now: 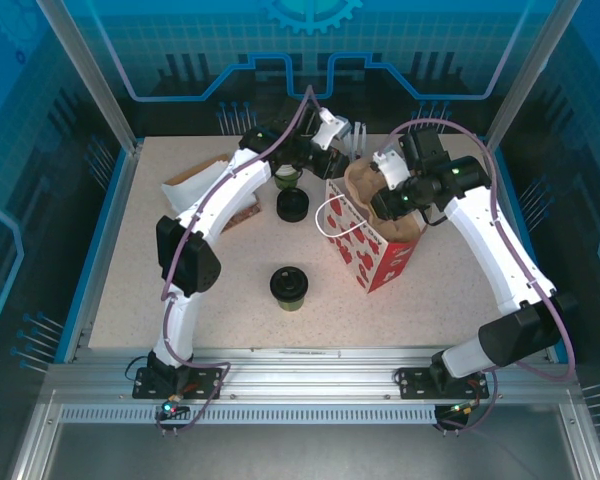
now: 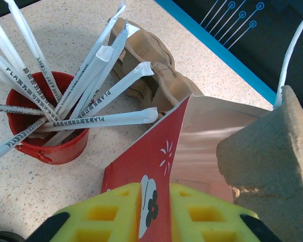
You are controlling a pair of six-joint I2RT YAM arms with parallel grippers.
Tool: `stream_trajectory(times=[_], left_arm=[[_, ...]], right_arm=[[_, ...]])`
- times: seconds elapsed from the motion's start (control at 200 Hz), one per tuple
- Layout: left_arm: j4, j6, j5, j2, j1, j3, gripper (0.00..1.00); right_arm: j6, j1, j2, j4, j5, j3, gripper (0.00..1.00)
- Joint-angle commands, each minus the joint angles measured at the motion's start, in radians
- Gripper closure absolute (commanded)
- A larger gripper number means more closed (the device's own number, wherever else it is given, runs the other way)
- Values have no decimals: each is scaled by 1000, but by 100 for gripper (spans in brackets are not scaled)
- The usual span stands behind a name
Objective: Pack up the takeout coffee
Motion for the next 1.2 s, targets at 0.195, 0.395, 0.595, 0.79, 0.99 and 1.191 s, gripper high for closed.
stream_trajectory(times=[0.195,0.395,0.595,0.79,0.99,1.191], left_arm=[[25,-14,4,-63,27,-13,69],[30,-13,1,-67,36,-12,68],[26,-8,4,-60,38,-12,67],[22,-3,8,-57,38,-12,67],[17,3,11,-54,38,-15,66],[19,3,12,-54,38,-18,65]], right_arm=[[8,21,19,-60,25,23,70],[8,27,34,-72,33,32,70],[3,41,58,-94,56,43,70],[0,54,90,-122,89,67,70],[5,61,103,-137,108,78,70],[3,71,113,-146,107,82,70]])
